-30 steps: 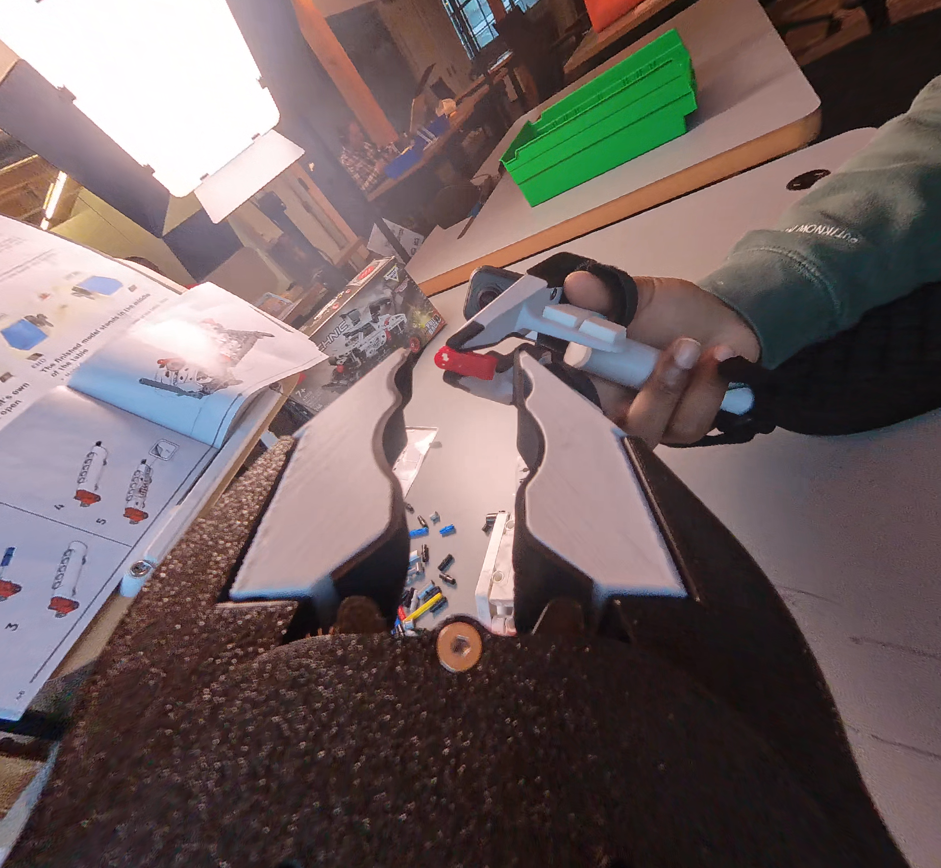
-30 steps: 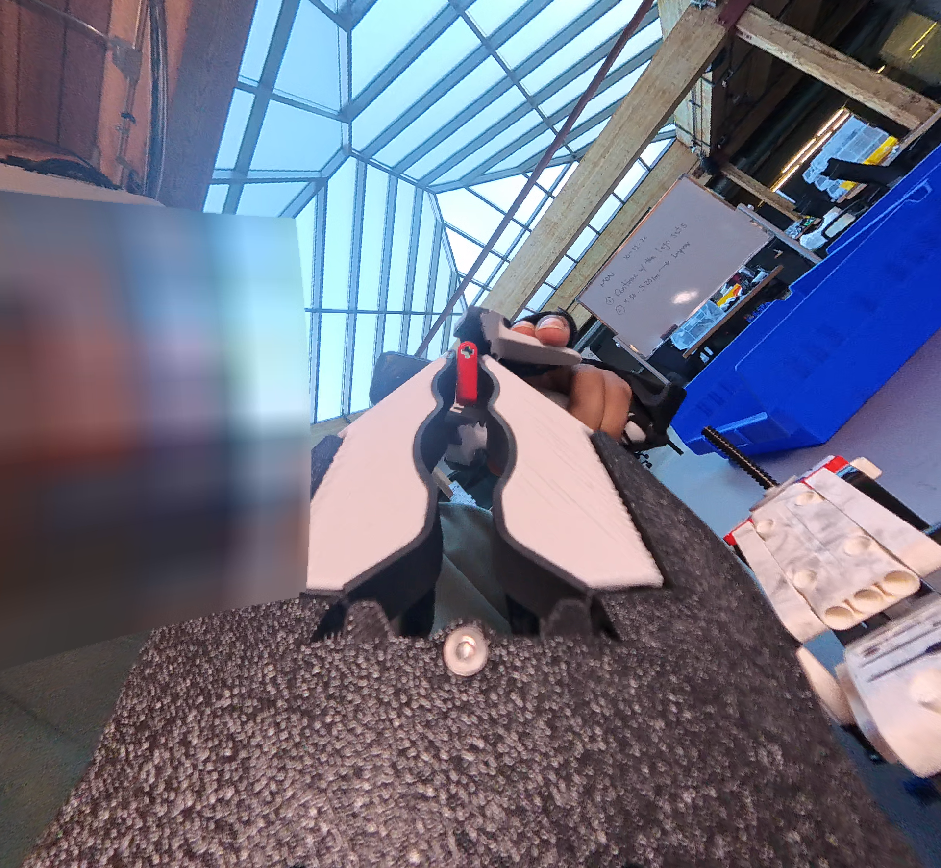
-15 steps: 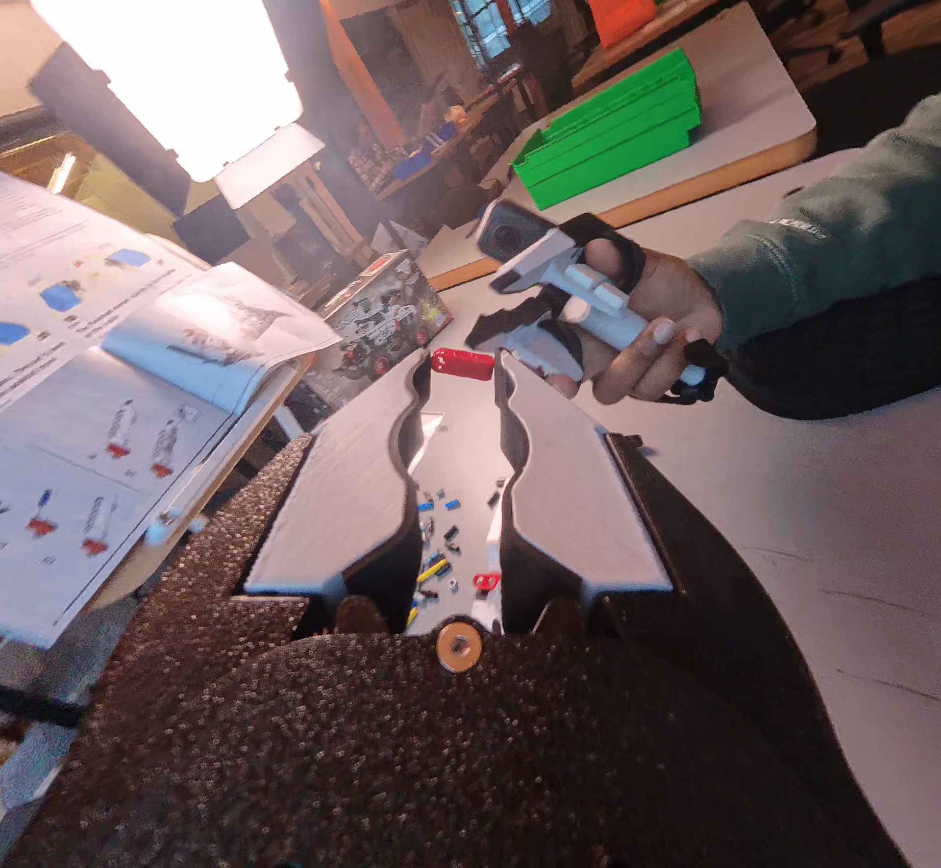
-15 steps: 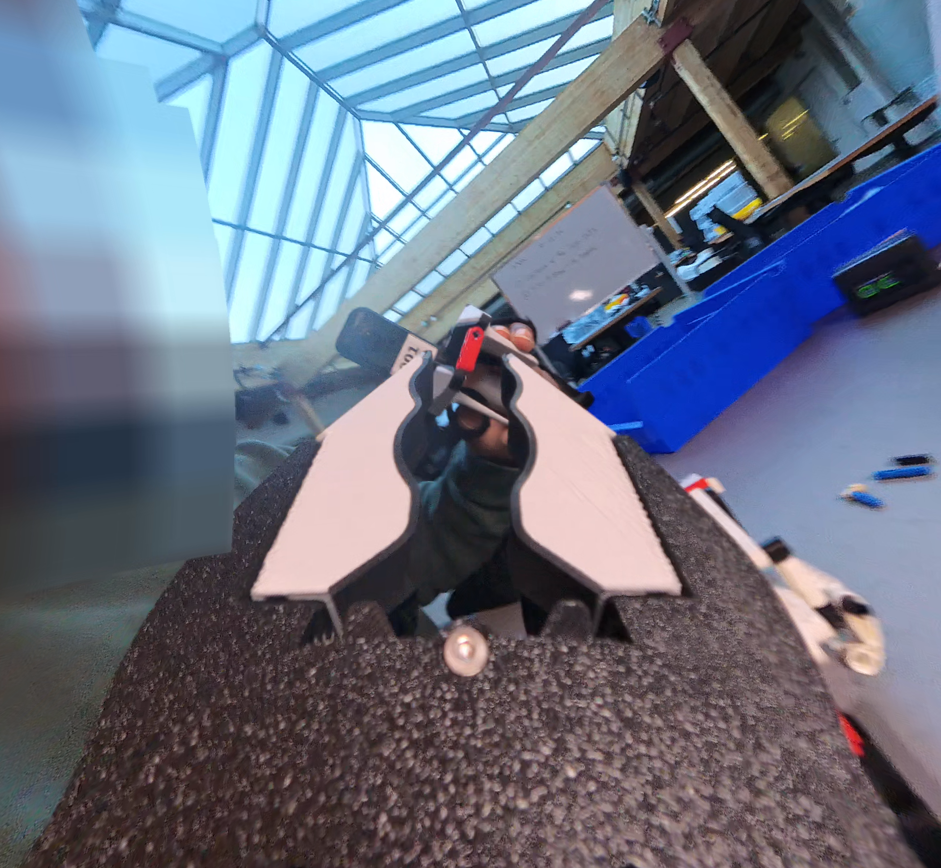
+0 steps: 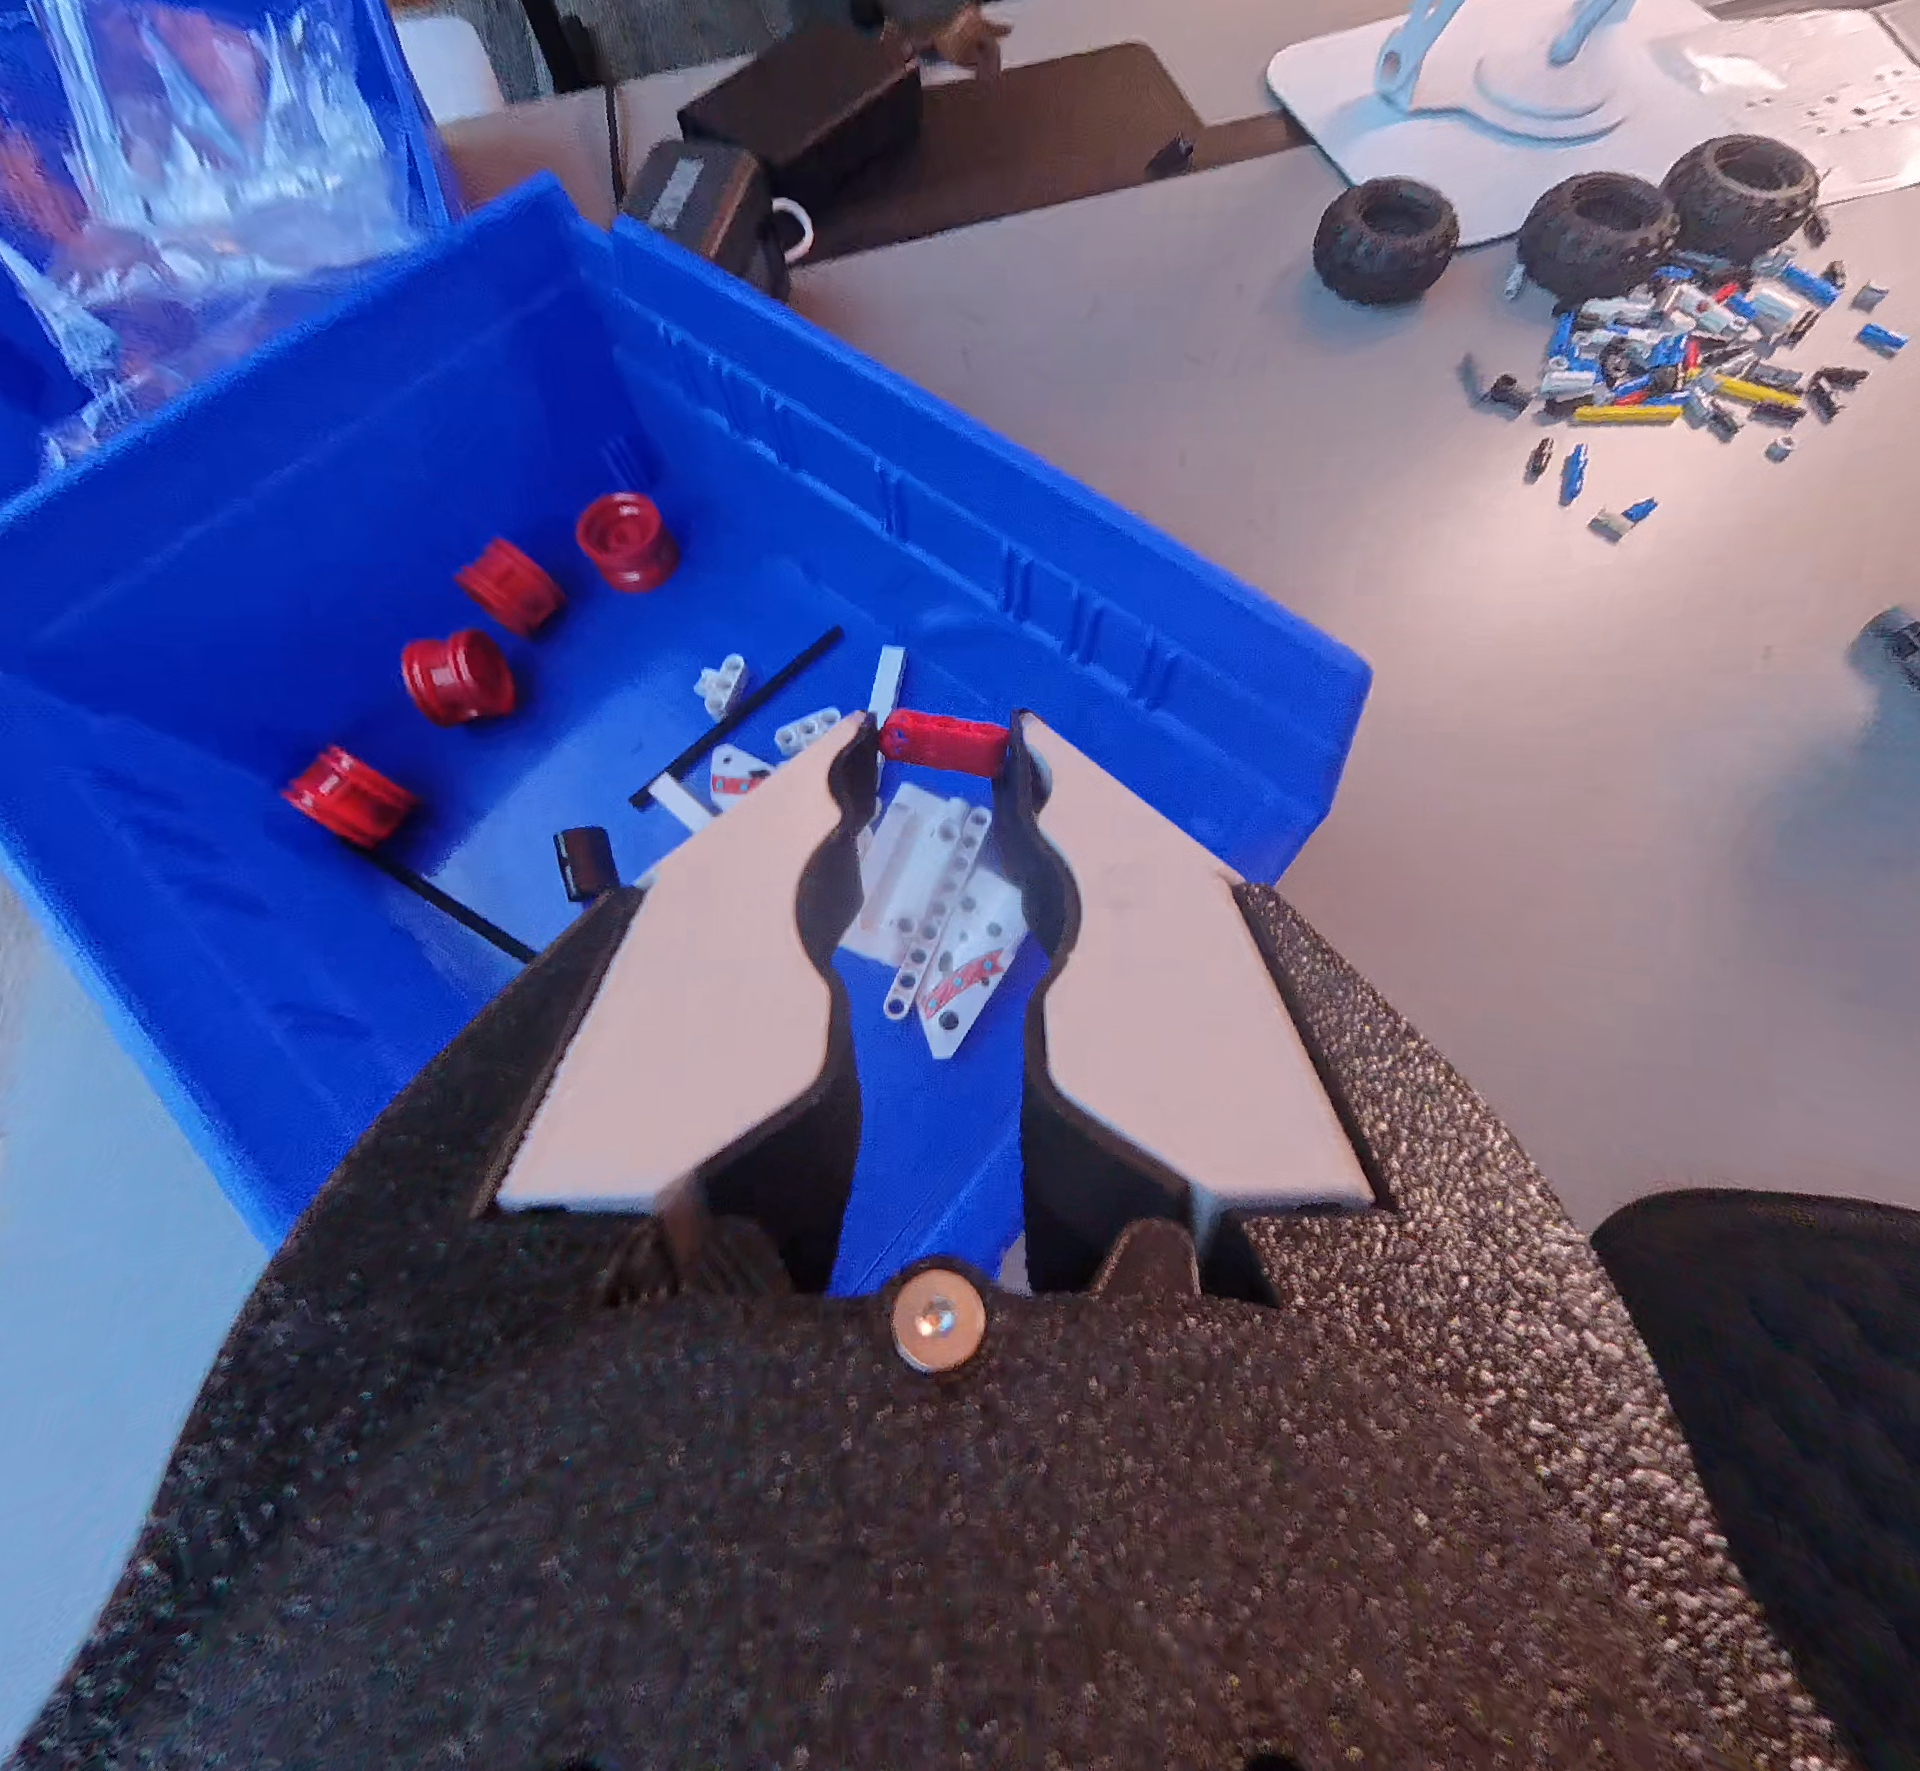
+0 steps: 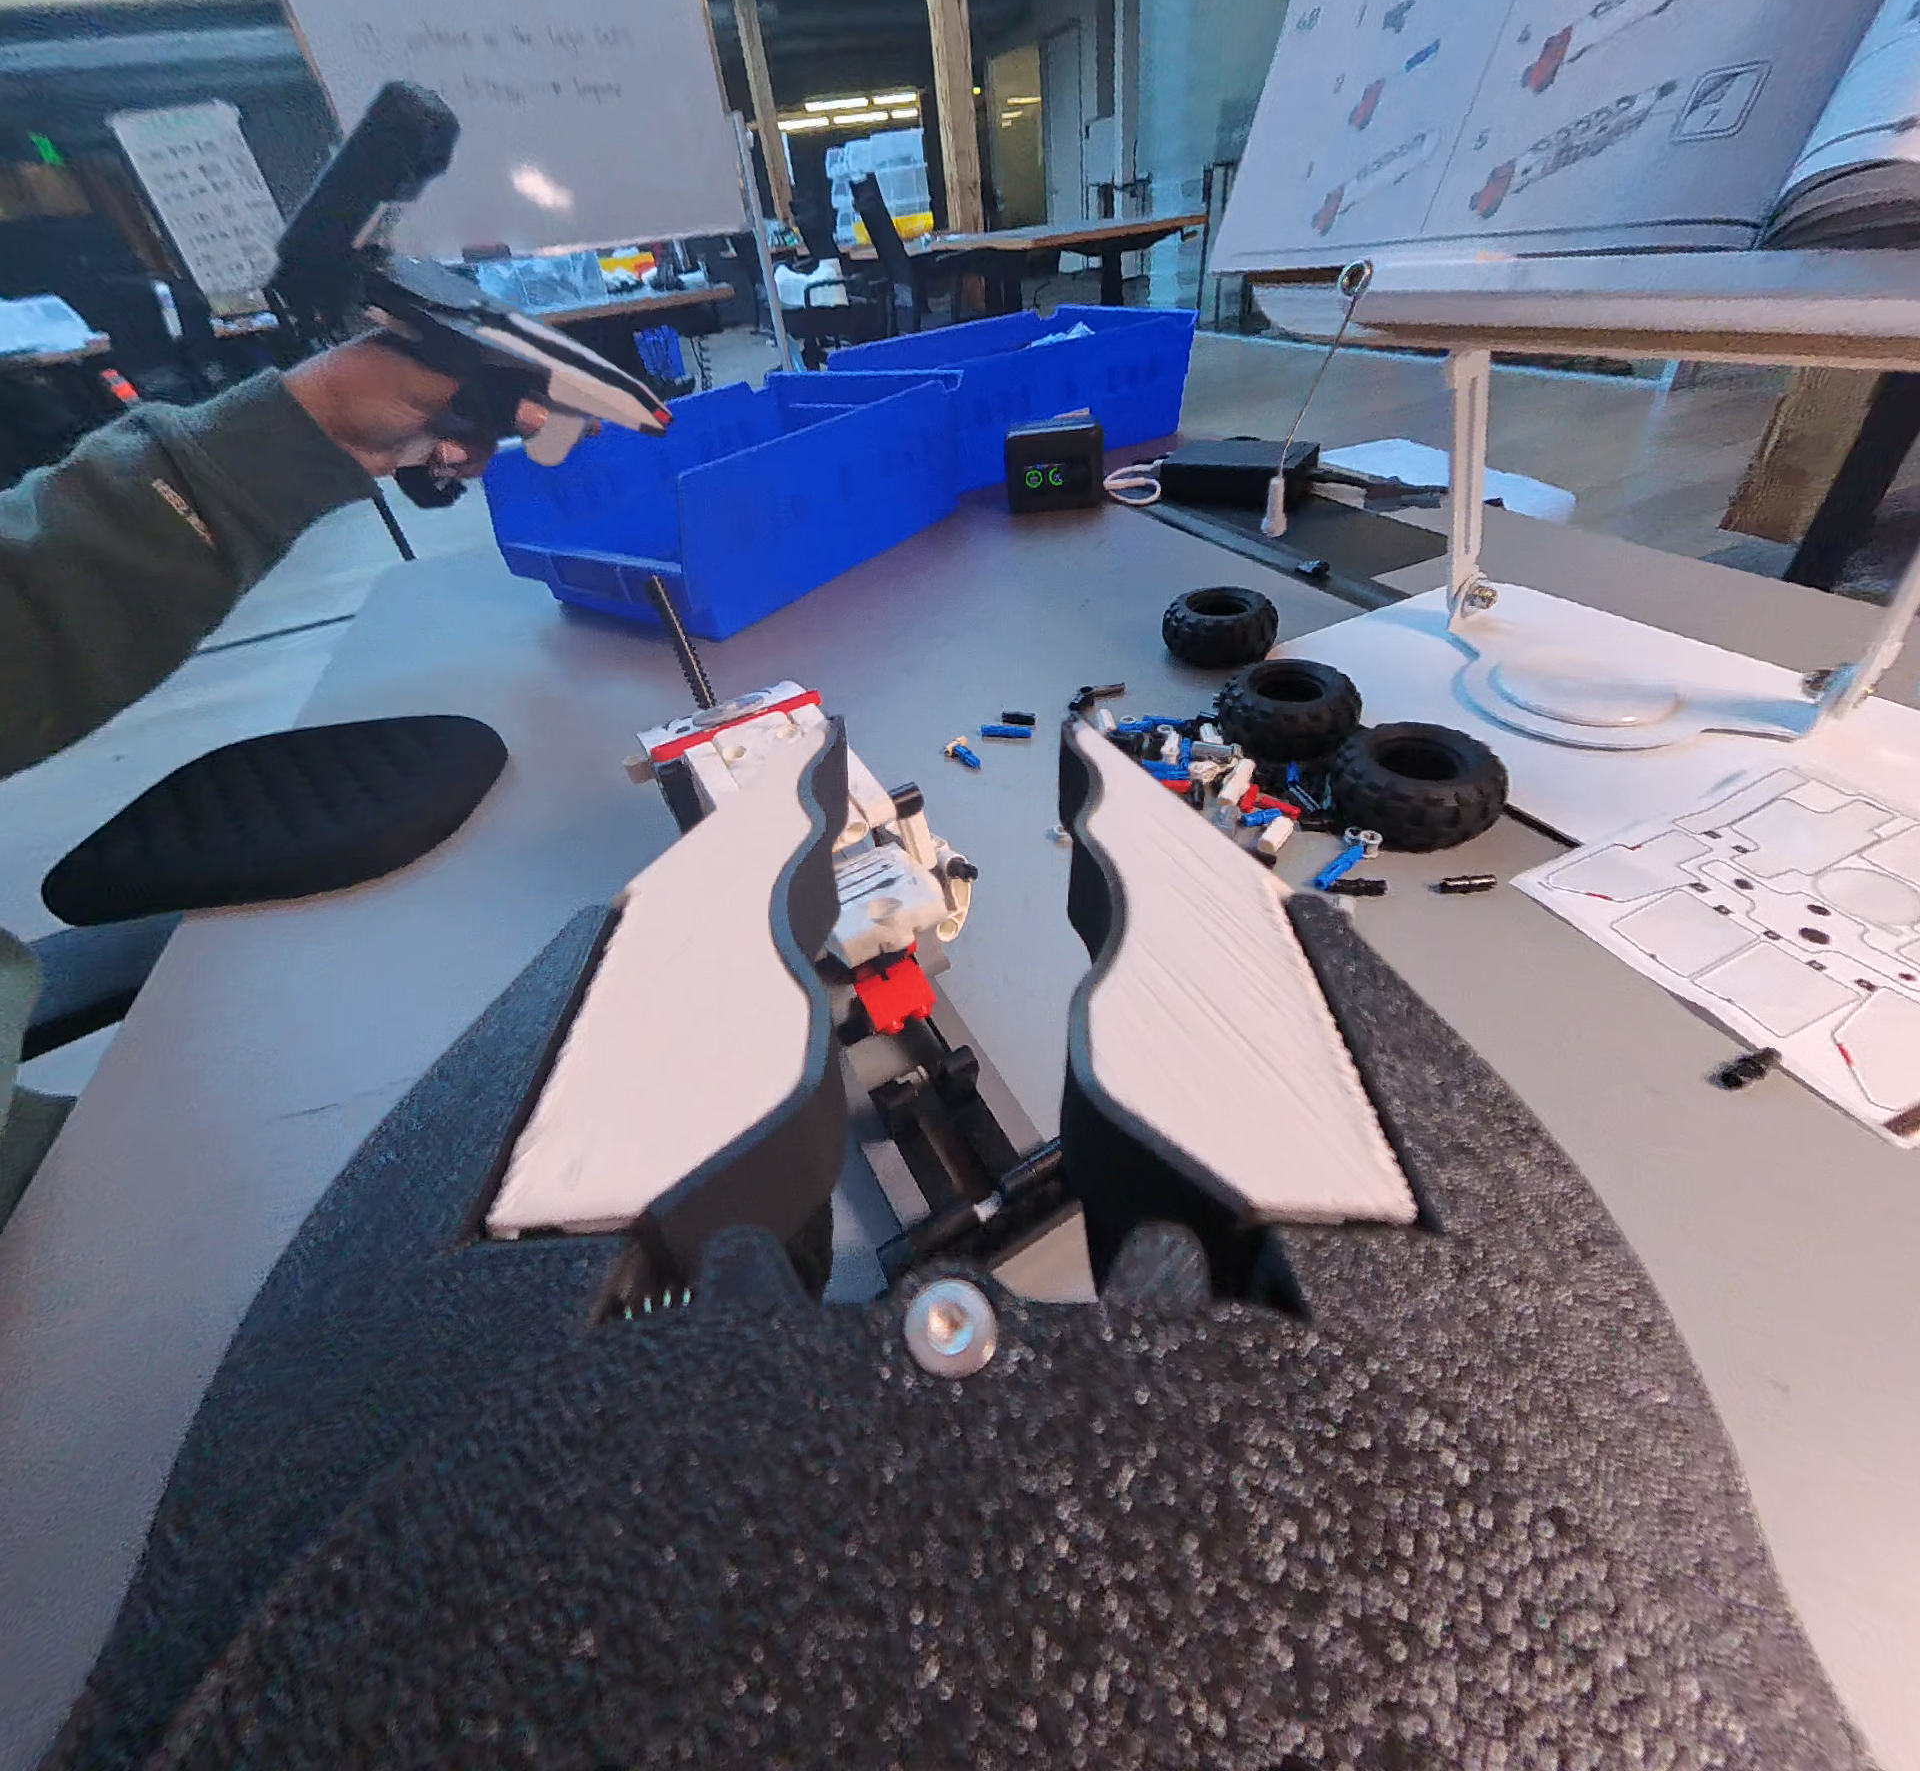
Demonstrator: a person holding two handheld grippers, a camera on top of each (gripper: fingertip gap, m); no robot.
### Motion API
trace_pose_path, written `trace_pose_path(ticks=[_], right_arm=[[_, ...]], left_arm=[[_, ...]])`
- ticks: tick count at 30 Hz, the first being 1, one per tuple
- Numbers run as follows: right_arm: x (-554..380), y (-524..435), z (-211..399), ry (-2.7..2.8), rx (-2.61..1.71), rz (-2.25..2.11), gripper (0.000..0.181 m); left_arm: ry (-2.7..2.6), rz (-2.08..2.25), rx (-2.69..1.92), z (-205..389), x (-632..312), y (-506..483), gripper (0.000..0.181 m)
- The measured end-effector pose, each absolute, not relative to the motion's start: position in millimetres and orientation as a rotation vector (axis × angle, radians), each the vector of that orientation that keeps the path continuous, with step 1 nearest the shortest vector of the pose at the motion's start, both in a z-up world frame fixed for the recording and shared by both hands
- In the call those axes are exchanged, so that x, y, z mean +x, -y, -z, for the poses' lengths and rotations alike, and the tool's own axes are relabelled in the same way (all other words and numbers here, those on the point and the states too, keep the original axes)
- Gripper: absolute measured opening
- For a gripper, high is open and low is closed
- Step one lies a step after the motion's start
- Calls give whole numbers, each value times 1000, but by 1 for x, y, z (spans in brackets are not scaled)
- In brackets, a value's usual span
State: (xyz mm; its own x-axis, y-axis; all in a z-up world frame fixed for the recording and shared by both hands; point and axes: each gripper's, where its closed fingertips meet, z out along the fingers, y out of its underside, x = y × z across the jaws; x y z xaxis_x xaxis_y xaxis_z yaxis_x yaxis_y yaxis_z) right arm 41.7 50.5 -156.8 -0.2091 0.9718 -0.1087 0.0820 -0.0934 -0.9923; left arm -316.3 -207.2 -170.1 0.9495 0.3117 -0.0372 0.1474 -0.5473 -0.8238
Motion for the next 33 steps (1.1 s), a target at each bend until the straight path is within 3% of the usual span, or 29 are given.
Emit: trace_pose_path(ticks=[17, 33], right_arm=[[46, -51, 168, 1378, -1247, -1402, 36], [46, -49, 173, 1397, -1251, -1382, 35]], left_arm=[[361, -245, -2250, 207, -333, 208, 25], [45, -455, -2268, 211, -313, 205, 31]])
